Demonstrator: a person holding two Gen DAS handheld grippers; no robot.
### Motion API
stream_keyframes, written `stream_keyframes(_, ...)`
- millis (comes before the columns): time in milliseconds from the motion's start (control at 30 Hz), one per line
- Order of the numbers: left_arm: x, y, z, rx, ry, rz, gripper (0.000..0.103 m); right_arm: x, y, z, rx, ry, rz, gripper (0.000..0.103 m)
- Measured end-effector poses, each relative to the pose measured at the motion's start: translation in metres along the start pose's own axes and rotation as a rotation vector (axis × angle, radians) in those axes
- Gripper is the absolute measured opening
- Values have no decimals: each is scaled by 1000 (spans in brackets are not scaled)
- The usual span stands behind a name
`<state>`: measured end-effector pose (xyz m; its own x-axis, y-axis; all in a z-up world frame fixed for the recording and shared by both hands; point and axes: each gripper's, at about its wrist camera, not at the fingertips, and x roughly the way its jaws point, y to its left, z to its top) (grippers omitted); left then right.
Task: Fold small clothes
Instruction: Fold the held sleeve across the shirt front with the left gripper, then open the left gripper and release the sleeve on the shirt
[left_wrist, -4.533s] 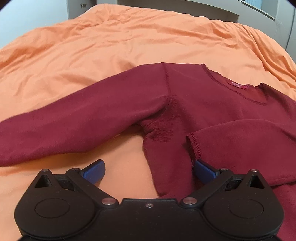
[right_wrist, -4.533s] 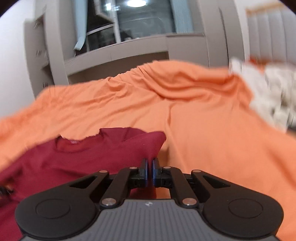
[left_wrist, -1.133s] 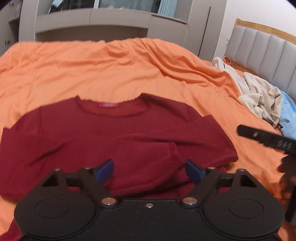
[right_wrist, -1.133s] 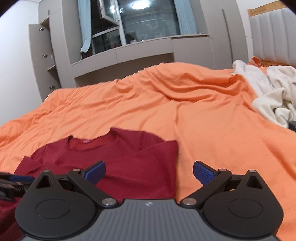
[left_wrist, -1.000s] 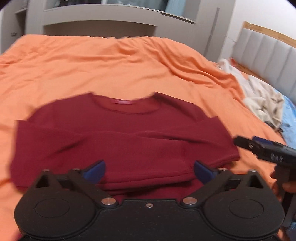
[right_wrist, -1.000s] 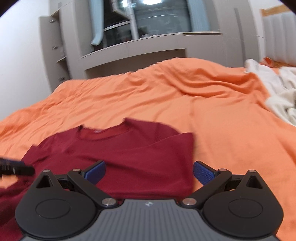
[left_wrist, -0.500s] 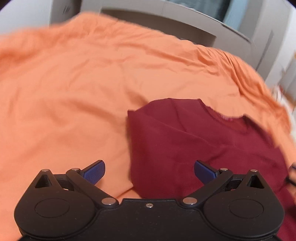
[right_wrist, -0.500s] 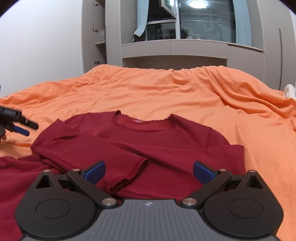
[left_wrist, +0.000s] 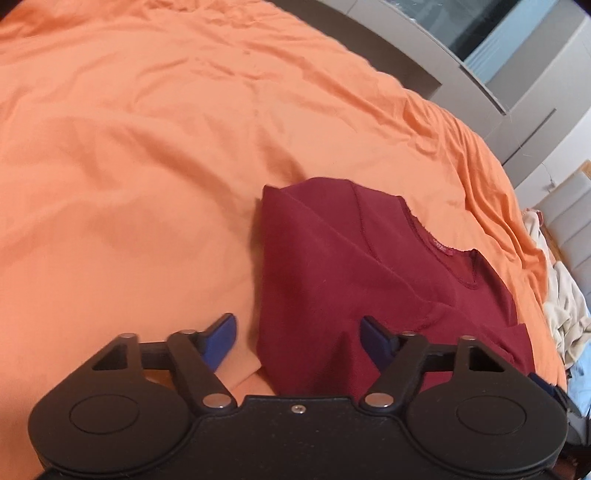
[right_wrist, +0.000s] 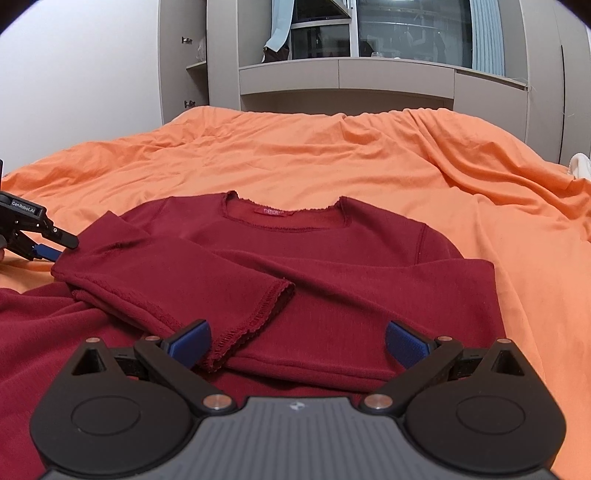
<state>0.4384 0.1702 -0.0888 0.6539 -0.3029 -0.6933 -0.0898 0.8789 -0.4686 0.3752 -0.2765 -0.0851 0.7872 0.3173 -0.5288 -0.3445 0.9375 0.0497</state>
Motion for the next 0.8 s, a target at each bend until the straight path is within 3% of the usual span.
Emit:
stream_keyframes(100,0,-2,1,-15,29,7,48,1,1,-1,-4,6,-4,103)
stream_keyframes(200,-2,-8,2,-14,54,23,43,3,1,-2,-6,18,-11,103)
stream_keyframes(300,-5,-15,5,-13,88,73,17,4,1,-2,-12,19,-12,103)
stream_keyframes(367,-11,-23,6,6,67,100,14,4,2,-2,-14,20,-11,103)
stream_keyframes(500,-21,-47,6,88,1,232,11,4,3,-2,-26,21,-12,103)
stream_keyframes(633,-8,-62,1,193,20,337,11,5,3,-2,-36,21,-16,103)
stream_keyframes(767,0,-62,-4,212,37,352,16,1,3,-1,-44,24,-24,103)
stream_keyframes(800,-1,-61,-4,202,40,340,23,-1,3,-1,-48,25,-27,103)
